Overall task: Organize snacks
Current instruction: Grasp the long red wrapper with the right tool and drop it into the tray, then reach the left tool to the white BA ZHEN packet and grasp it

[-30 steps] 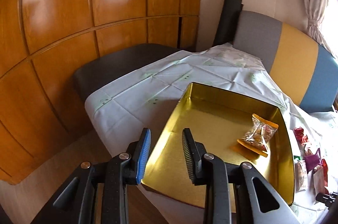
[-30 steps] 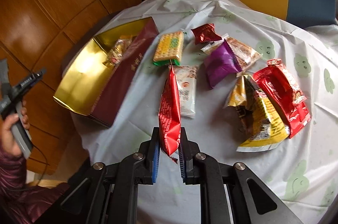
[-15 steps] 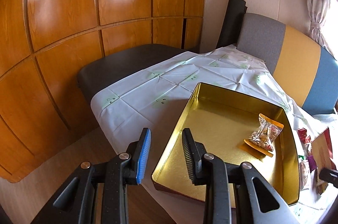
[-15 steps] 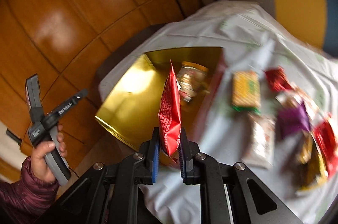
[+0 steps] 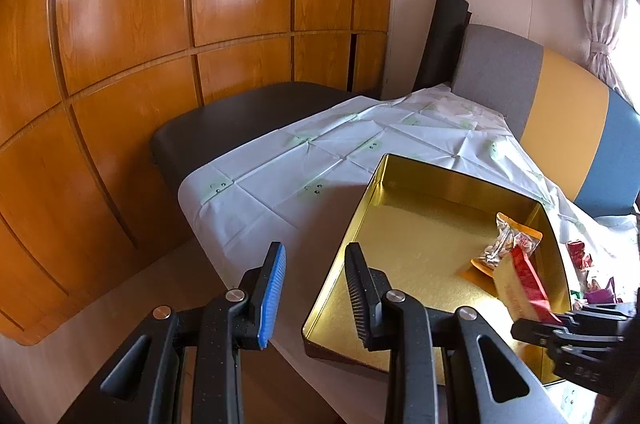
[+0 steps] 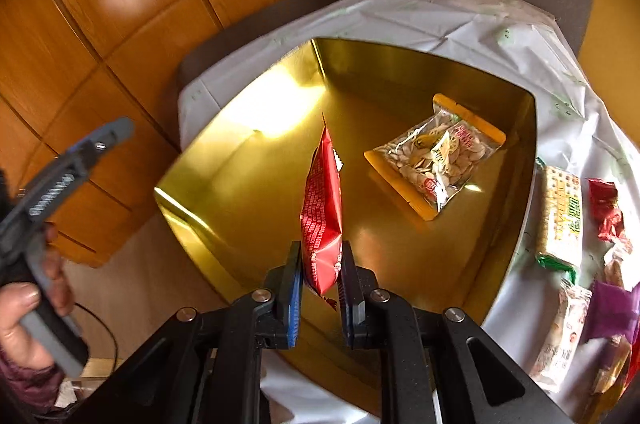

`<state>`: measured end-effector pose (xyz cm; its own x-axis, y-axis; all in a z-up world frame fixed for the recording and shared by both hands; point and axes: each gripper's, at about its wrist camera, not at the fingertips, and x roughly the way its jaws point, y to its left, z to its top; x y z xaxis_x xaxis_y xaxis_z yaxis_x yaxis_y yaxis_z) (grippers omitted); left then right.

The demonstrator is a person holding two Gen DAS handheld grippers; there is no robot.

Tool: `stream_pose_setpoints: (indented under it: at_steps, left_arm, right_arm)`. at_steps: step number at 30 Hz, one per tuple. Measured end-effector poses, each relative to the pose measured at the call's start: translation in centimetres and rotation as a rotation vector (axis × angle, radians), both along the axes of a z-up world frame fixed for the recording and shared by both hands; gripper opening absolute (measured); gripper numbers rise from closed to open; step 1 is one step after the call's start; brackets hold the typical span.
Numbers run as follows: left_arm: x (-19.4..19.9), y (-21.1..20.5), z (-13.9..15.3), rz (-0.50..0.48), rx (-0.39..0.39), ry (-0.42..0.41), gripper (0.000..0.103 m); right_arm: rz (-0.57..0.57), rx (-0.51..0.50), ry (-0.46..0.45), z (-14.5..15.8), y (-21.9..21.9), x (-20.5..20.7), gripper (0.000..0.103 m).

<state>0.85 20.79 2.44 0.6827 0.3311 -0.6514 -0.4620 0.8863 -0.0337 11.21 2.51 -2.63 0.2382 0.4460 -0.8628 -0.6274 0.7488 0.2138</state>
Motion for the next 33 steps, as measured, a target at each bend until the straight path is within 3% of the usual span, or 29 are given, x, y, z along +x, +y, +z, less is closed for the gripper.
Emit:
stream_pose_setpoints:
  at_steps: [4, 18, 20, 22, 33]
  left_arm:
    - [0.1, 0.0, -0.5, -0.009, -0.011, 0.016, 0.031]
    - [0.5, -1.3, -1.3, -0.061, -0.018, 0.041, 0.031]
    - [0.6, -1.6, -1.3, -0.08, -0.022, 0.044, 0.031]
    - [0.8, -2.0, -1.5, -0.097, -0.028, 0.05, 0.031]
    - [0.9, -4.9, -1.4, -0.228, -0.036, 0.054, 0.031]
  right_arm:
    - [0.0, -0.053, -0.005, -1.1, 0.7, 0.6, 0.018]
    - [-0.08, -0.033, -0.04, -0.7, -1.1, 1.2, 0.018]
    - [-0.087, -0.02, -0.056, 0.0, -1.6, 1.0, 0.022]
    - [-0.097, -0.006, -0.075, 0.6, -2.3, 0.8, 0.035]
    - [-0.173, 0.028, -0.194, 3.9, -7.1, -1.3, 0.054]
